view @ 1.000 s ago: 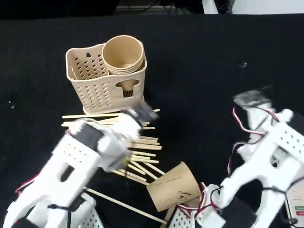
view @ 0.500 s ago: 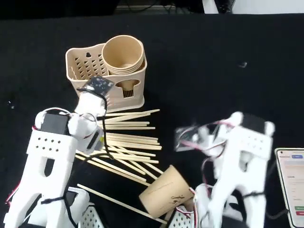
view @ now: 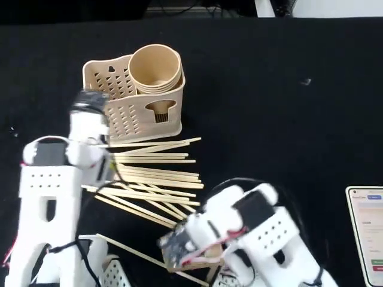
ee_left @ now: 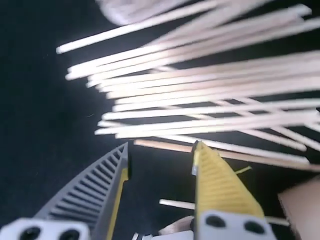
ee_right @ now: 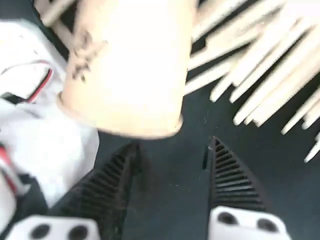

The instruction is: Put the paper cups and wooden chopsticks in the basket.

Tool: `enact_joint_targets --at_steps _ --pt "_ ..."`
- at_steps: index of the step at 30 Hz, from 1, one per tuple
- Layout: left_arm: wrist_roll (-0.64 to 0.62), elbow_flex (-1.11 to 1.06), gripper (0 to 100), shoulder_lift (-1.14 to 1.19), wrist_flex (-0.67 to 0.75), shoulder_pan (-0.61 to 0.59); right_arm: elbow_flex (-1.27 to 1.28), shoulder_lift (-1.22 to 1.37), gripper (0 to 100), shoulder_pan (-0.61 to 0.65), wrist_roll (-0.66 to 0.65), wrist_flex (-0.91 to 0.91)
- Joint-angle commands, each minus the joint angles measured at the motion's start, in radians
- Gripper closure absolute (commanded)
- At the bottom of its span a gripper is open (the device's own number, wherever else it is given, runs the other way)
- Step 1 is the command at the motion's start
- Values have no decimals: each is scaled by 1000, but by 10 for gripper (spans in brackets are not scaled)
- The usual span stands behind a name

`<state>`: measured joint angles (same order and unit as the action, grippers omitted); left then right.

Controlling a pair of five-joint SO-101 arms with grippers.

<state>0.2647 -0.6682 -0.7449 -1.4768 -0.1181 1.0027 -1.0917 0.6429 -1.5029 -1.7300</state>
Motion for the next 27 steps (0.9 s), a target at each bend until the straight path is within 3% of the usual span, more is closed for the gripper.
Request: enact_joint_targets --at_steps 1,6,12,18,24,27 --pt "-11 31 788 -14 14 -203 1 -28 780 166 69 -15" --pt "-11 41 788 -14 9 -375 2 -71 783 370 81 -11" --pt "-6 42 788 -14 9 -473 48 -125 783 497 256 98" --pt "-9 42 788 -14 9 -475 150 -137 783 514 388 230" --pt "-11 42 788 -14 9 -476 236 -137 784 511 631 434" --pt "-11 42 788 -14 9 -476 213 -139 847 509 727 480"
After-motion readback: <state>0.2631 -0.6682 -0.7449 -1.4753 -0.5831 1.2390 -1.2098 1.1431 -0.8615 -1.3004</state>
